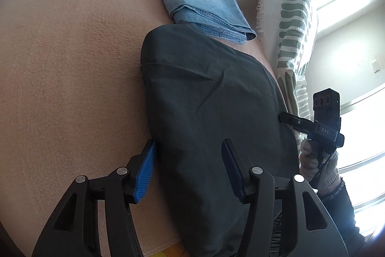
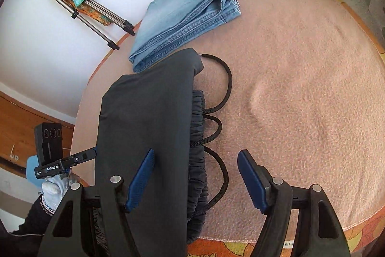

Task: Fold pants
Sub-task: 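Grasp the sides of the dark trouser bundle with both grippers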

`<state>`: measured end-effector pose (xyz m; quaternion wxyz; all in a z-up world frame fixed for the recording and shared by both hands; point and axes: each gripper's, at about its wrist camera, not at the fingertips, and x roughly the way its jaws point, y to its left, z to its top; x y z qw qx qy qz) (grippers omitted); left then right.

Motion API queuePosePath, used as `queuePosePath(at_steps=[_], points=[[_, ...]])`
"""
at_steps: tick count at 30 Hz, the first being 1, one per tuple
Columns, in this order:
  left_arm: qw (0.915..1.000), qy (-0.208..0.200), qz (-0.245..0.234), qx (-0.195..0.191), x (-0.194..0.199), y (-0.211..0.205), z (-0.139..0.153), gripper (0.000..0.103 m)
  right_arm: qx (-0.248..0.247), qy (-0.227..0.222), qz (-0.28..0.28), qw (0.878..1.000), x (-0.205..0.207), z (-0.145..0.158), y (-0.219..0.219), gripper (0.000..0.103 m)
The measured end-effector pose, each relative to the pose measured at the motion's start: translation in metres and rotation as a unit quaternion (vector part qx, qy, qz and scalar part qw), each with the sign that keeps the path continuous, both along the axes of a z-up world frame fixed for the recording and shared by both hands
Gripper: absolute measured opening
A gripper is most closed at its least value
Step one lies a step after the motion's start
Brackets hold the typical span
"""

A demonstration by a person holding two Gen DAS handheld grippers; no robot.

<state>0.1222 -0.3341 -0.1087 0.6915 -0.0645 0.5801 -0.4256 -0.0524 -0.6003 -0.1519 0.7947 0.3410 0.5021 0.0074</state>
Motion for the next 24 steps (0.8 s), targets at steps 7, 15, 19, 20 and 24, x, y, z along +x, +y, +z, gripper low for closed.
queuePosePath(at_steps=[7, 15, 19, 20, 24], points=[[0.9990, -0.034, -0.017, 0.025, -0.011, -0.010, -0.002, 0.054, 0.010, -0.013, 0.020, 1.000, 0.012, -0.011, 0.004, 0.074], [0.9960, -0.075, -0.036, 0.034, -0.023, -0.019, -0.001, 0.052, 0.021, -0.030, 0.057, 0.998, 0.023, -0.015, 0.011, 0.060], [0.9939, -0.094, -0.049, 0.030, -0.029, -0.025, -0.002, 0.050, 0.029, -0.038, 0.075, 0.996, 0.028, -0.018, 0.018, 0.051], [0.9936, -0.097, -0.052, 0.028, -0.029, -0.027, -0.002, 0.049, 0.027, -0.039, 0.078, 0.996, 0.028, -0.018, 0.018, 0.051], [0.9930, -0.102, -0.056, 0.020, -0.029, -0.032, -0.003, 0.039, 0.033, -0.043, 0.078, 0.995, 0.027, -0.019, 0.016, 0.047]])
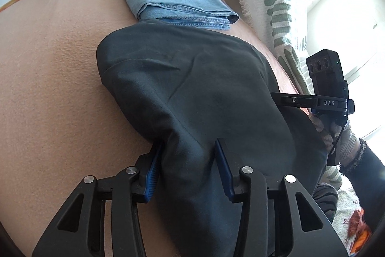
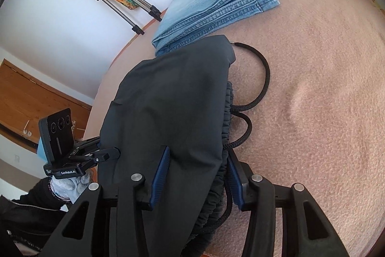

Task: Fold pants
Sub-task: 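Grasp the sides of the dark trouser bundle with both grippers, then lift the trouser bundle with both grippers and carry it over the folded jeans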

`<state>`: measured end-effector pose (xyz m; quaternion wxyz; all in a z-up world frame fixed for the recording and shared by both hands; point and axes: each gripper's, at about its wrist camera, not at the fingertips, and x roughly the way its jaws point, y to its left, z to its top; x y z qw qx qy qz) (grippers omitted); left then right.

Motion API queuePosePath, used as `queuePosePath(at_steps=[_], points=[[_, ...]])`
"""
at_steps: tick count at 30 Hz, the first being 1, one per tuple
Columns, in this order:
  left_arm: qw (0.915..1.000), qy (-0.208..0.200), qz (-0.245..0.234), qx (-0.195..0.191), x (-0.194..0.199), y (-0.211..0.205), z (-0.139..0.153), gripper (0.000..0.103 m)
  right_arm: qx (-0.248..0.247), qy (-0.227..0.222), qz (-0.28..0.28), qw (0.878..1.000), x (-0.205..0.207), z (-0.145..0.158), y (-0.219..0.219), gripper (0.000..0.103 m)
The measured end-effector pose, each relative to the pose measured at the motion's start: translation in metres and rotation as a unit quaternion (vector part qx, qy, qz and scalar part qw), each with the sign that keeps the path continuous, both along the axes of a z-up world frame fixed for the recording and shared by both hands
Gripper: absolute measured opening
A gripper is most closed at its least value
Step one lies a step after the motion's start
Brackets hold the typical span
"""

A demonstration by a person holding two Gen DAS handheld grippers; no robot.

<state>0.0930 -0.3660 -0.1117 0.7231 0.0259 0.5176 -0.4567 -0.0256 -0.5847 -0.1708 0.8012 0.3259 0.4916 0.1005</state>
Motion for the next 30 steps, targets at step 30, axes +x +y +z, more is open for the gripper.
queuePosePath(at_steps=[30], points=[[0.9971, 0.034, 0.034, -0.059, 0.011, 0.015, 0.007, 0.009, -0.040, -0.027, 0.006, 0.999, 0.002, 0.018, 0.025, 0.021]])
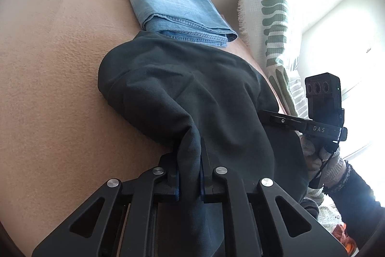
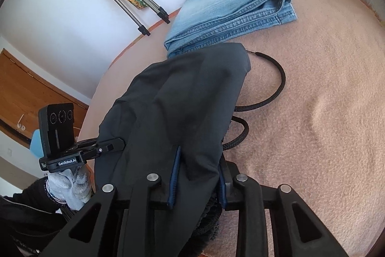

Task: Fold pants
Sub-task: 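Lift the trouser bundle with both grippers and carry it over the folded jeans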

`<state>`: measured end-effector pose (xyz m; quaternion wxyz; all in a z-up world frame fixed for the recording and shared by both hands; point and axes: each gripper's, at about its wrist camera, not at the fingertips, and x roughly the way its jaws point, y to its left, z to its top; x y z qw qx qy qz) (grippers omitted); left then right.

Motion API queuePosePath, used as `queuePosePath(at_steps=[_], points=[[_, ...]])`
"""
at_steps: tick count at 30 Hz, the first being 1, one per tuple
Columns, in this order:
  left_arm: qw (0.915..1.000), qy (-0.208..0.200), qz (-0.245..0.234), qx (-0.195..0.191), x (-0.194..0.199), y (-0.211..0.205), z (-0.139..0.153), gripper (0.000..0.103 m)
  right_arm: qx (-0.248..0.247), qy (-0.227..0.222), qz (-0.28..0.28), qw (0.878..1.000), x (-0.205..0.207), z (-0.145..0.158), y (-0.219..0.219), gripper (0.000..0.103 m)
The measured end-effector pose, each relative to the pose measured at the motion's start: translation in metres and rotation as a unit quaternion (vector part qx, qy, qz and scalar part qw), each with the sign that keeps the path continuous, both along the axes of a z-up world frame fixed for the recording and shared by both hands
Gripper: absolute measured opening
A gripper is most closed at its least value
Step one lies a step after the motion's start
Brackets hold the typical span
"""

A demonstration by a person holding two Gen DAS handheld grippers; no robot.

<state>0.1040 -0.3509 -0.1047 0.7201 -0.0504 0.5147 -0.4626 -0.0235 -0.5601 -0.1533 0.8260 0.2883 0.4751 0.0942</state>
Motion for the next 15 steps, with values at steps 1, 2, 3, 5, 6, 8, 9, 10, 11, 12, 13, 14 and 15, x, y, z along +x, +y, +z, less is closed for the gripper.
queuePosePath(at_steps=[1, 2, 3, 5, 6, 8, 9, 10, 11, 12, 13, 14, 15], points=[[1.0000, -0.003, 0.002, -0.002, 0.000, 0.001, 0.003, 0.008, -0.004, -0.006, 0.003, 1.000, -0.001, 0.006, 0.003, 0.020], [1.0000, -0.008, 0.001, -0.003, -0.001, 0.001, 0.005, 0.008, -0.015, -0.012, 0.007, 1.000, -0.002, 0.012, 0.007, 0.018], [0.9999, -0.011, 0.000, -0.004, -0.002, 0.001, 0.008, 0.008, -0.027, -0.015, 0.012, 0.999, -0.003, 0.017, 0.012, 0.017], [0.9998, -0.020, -0.004, -0.005, -0.006, 0.001, 0.012, 0.008, -0.048, -0.025, 0.023, 0.998, -0.004, 0.027, 0.022, 0.016], [0.9997, -0.023, -0.006, -0.005, -0.007, 0.000, 0.014, 0.008, -0.062, -0.028, 0.027, 0.997, -0.004, 0.031, 0.027, 0.016], [0.9996, -0.029, -0.007, -0.002, -0.009, 0.001, 0.014, 0.008, -0.077, -0.027, 0.034, 0.996, -0.003, 0.035, 0.034, 0.016], [0.9996, -0.028, -0.006, 0.001, -0.008, 0.001, 0.013, 0.007, -0.086, -0.023, 0.036, 0.995, -0.002, 0.035, 0.036, 0.016], [0.9996, -0.027, -0.007, 0.003, -0.007, 0.001, 0.011, 0.007, -0.096, -0.018, 0.037, 0.995, -0.002, 0.034, 0.036, 0.016], [0.9996, -0.027, -0.008, 0.007, -0.006, 0.000, 0.010, 0.007, -0.102, -0.014, 0.035, 0.994, -0.001, 0.033, 0.035, 0.018], [0.9995, -0.029, -0.006, 0.012, -0.005, -0.001, 0.008, 0.007, -0.103, -0.008, 0.027, 0.994, -0.001, 0.030, 0.032, 0.024], [0.9994, -0.031, -0.004, 0.016, -0.003, -0.002, 0.006, 0.007, -0.103, 0.000, 0.017, 0.995, -0.001, 0.026, 0.028, 0.028], [0.9994, -0.028, -0.004, 0.019, -0.001, -0.002, 0.004, 0.007, -0.106, 0.011, 0.011, 0.994, -0.001, 0.021, 0.025, 0.038], [0.9996, -0.021, -0.005, 0.019, 0.001, -0.002, 0.001, 0.008, -0.113, 0.017, 0.006, 0.993, -0.001, 0.017, 0.024, 0.045]])
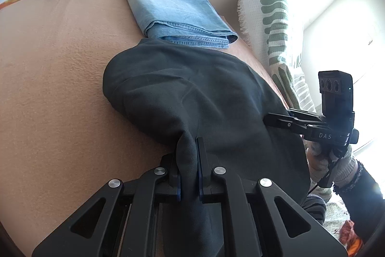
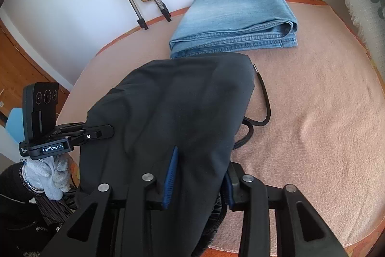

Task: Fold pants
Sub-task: 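Lift the trouser bundle with both grippers and carry it over the folded jeans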

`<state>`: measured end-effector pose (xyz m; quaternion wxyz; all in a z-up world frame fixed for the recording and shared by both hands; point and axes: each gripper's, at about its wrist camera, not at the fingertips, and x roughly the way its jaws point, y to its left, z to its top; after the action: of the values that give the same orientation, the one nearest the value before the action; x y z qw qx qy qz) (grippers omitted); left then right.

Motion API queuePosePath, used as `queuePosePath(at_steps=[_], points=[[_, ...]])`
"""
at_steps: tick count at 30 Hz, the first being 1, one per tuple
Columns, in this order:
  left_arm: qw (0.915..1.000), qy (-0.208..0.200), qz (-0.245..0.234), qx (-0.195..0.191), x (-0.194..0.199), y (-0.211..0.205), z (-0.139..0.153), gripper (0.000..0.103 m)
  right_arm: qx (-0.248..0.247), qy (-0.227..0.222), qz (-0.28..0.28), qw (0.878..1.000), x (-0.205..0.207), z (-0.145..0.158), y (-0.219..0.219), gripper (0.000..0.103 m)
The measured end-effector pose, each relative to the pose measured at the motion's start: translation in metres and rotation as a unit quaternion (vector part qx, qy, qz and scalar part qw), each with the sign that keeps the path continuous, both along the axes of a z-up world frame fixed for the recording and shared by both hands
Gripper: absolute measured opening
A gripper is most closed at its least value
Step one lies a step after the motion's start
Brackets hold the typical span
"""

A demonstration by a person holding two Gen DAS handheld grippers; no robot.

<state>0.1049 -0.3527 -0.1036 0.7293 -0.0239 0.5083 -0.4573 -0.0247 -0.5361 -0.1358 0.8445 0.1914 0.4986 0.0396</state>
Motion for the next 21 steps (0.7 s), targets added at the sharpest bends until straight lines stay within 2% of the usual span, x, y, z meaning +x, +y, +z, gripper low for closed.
queuePosePath(at_steps=[3, 4, 5, 7, 8, 10, 11, 12, 13, 15, 18, 21], points=[[1.0000, 0.006, 0.004, 0.005, 0.003, 0.003, -0.005, 0.016, -0.007, 0.009, -0.005, 1.000, -0.001, -0.012, -0.003, 0.054], [0.9999, 0.004, 0.004, 0.010, 0.004, 0.003, -0.006, 0.025, 0.001, 0.009, -0.004, 1.000, -0.002, -0.016, -0.006, 0.057], [0.9999, 0.005, 0.005, 0.016, 0.006, 0.002, -0.009, 0.040, 0.009, 0.010, -0.007, 1.000, -0.002, -0.019, -0.009, 0.063], [0.9997, 0.014, 0.007, 0.020, 0.011, 0.001, -0.015, 0.050, 0.040, 0.006, -0.015, 0.999, -0.004, -0.028, -0.019, 0.068], [0.9998, 0.014, 0.011, 0.009, 0.014, 0.002, -0.016, 0.050, 0.055, -0.007, -0.021, 0.998, -0.005, -0.029, -0.022, 0.066], [0.9996, 0.023, 0.016, -0.003, 0.019, 0.000, -0.017, 0.050, 0.078, -0.021, -0.018, 0.997, -0.004, -0.032, -0.023, 0.053], [0.9995, 0.027, 0.017, -0.009, 0.020, -0.001, -0.017, 0.048, 0.102, -0.016, -0.016, 0.995, -0.002, -0.037, -0.023, 0.045], [0.9992, 0.031, 0.018, -0.015, 0.021, -0.002, -0.018, 0.045, 0.108, -0.025, -0.022, 0.994, -0.003, -0.037, -0.022, 0.041], [0.9989, 0.039, 0.018, -0.017, 0.022, -0.004, -0.021, 0.025, 0.111, -0.024, -0.020, 0.993, -0.002, -0.037, -0.020, 0.039], [0.9990, 0.039, 0.015, -0.014, 0.019, -0.008, -0.022, 0.014, 0.115, -0.031, -0.019, 0.993, -0.001, -0.033, -0.016, 0.028], [0.9999, -0.001, 0.000, -0.010, 0.008, -0.013, -0.009, 0.009, 0.084, -0.043, -0.007, 0.995, -0.001, -0.015, -0.004, 0.019], [0.9994, -0.031, -0.011, -0.013, -0.001, -0.015, 0.009, 0.008, 0.042, -0.055, 0.008, 0.998, -0.001, 0.005, 0.014, 0.018]])
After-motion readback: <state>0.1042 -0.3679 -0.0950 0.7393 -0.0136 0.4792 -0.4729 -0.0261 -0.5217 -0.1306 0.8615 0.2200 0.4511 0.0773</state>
